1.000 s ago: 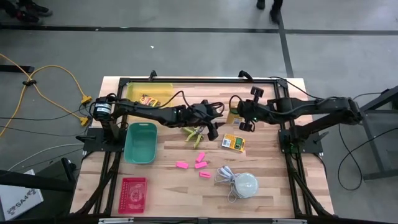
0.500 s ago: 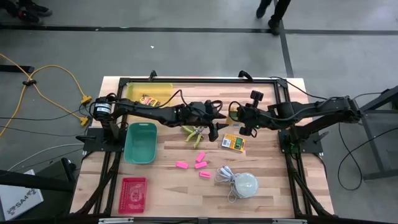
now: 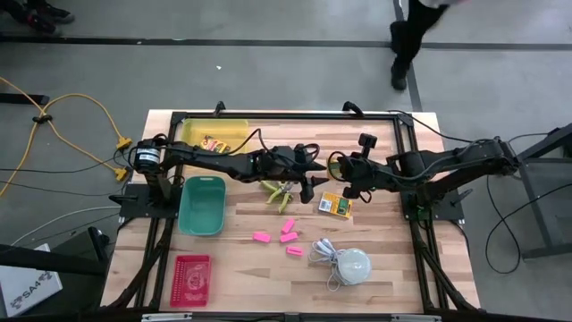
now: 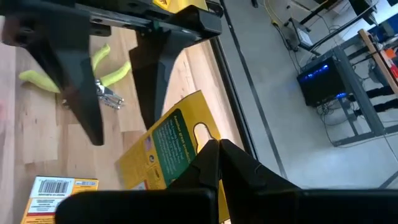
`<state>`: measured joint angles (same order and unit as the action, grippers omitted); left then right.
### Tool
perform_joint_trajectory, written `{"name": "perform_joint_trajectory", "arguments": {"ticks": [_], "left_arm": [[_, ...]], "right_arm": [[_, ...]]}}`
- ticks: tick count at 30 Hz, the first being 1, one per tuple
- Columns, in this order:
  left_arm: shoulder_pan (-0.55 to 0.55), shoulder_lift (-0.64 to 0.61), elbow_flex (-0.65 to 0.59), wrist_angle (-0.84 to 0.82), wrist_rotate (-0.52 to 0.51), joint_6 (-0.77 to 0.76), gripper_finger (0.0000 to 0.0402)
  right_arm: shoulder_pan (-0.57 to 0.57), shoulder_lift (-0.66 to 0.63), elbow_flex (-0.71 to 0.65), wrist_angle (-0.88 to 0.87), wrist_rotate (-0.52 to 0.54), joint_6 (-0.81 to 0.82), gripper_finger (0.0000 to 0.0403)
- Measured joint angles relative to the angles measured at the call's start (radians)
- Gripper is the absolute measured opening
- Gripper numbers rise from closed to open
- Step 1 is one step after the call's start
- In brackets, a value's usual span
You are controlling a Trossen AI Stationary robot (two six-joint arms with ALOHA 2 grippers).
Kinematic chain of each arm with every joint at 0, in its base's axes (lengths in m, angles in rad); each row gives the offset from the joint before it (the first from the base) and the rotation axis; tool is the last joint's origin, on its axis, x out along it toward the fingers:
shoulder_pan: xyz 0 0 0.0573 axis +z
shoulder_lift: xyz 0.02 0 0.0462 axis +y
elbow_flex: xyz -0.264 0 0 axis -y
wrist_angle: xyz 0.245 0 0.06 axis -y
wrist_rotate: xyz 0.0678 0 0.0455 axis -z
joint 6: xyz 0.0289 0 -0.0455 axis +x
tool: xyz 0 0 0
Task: Pick & Place School Supplies
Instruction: Put the top yellow crayon box into the yellow bin
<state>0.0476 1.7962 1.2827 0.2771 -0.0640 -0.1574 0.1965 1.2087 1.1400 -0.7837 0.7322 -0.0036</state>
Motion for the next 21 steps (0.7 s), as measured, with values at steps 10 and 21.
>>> {"name": "perform_joint_trajectory", "arguments": {"ticks": [10, 21], "left_arm": [[0.003, 0.0, 0.0, 0.004, -0.02, 0.0, 0.0183], [0.004, 0.0, 0.0, 0.024, -0.016, 0.001, 0.0183]], "right_arm": [[0.028, 0.0, 0.0, -0.004, -0.001, 0.003, 0.0002], [0.028, 0.0, 0.0, 0.018, 0.0, 0.0, 0.0002]]}}
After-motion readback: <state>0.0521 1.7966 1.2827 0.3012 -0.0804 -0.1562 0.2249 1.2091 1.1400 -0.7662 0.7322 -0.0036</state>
